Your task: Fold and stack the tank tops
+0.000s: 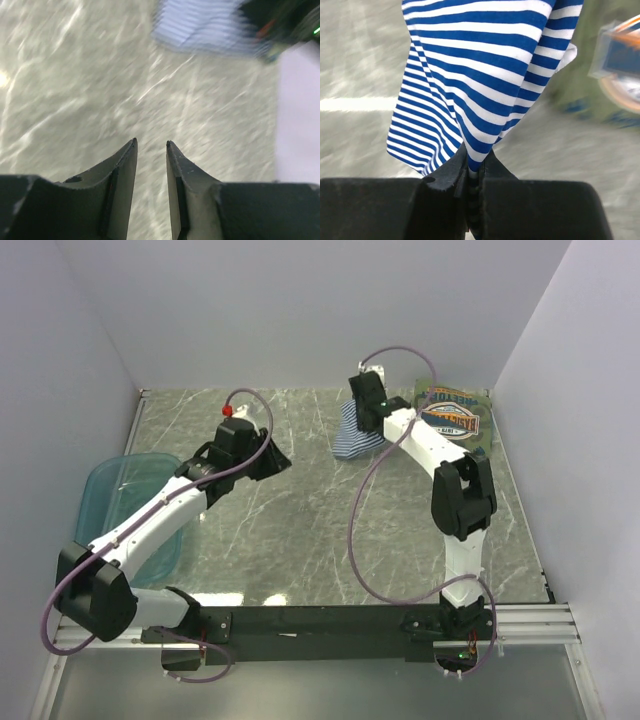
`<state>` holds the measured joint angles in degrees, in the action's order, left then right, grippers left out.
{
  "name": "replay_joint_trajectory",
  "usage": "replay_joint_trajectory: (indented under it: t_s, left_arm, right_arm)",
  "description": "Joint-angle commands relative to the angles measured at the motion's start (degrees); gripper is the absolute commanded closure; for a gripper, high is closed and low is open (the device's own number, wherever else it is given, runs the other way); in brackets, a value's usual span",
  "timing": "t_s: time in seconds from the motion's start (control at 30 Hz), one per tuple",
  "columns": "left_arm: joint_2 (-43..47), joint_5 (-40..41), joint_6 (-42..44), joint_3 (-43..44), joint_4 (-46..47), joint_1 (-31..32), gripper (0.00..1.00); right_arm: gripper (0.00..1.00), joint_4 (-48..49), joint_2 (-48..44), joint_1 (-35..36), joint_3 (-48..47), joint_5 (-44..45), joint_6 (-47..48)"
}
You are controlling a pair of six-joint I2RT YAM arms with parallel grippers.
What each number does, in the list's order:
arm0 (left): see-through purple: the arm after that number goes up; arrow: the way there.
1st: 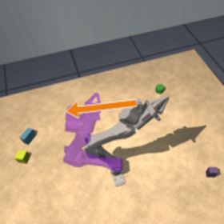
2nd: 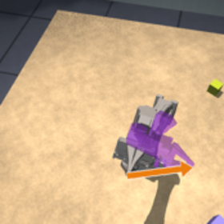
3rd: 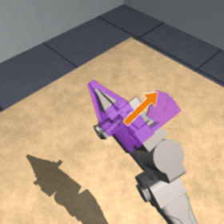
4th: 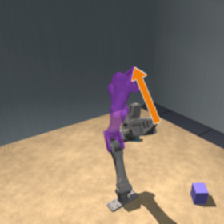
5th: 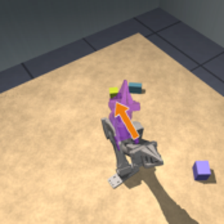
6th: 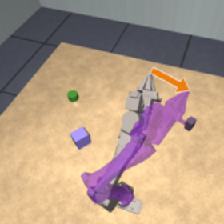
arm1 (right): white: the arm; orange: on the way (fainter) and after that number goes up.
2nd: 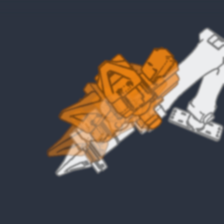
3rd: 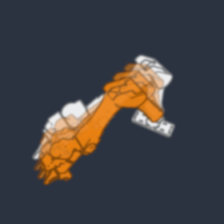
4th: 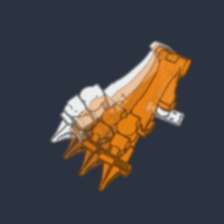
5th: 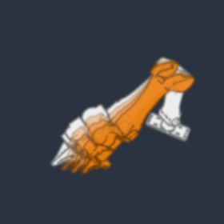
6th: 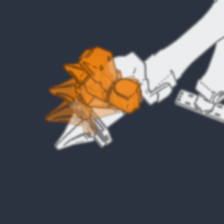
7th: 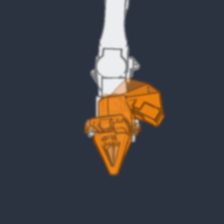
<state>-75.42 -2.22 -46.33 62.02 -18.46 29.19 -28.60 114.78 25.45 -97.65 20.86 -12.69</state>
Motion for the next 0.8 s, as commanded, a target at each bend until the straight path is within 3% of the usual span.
replay_joint_trajectory:
  t_s: [0.0,0.27,0.57,0.77]
  left_arm:
    - [2.81,-0.33,3.6,-3.39,-3.95,-0.19,0.65]
    - [3.7,-2.96,7.56,-4.71,-5.8,-0.71,0.65]
    - [2.38,-6.31,9.67,-5.59,-6.07,-3.26,0.65]
    - [0.28,-9.56,9.41,-5.59,-5.01,-3.88,0.66]
  right_arm:
    - [1.0,-2.69,2.9,-3.38,-7.36,9.02,11.0]
    - [1.0,-5.32,11.25,-10.24,-23.36,7.88,18.22]
    - [1.0,-6.64,11.87,-15.25,-32.25,7.0,22.35]
    - [1.0,-7.61,10.55,-18.68,-31.04,3.49,20.61]
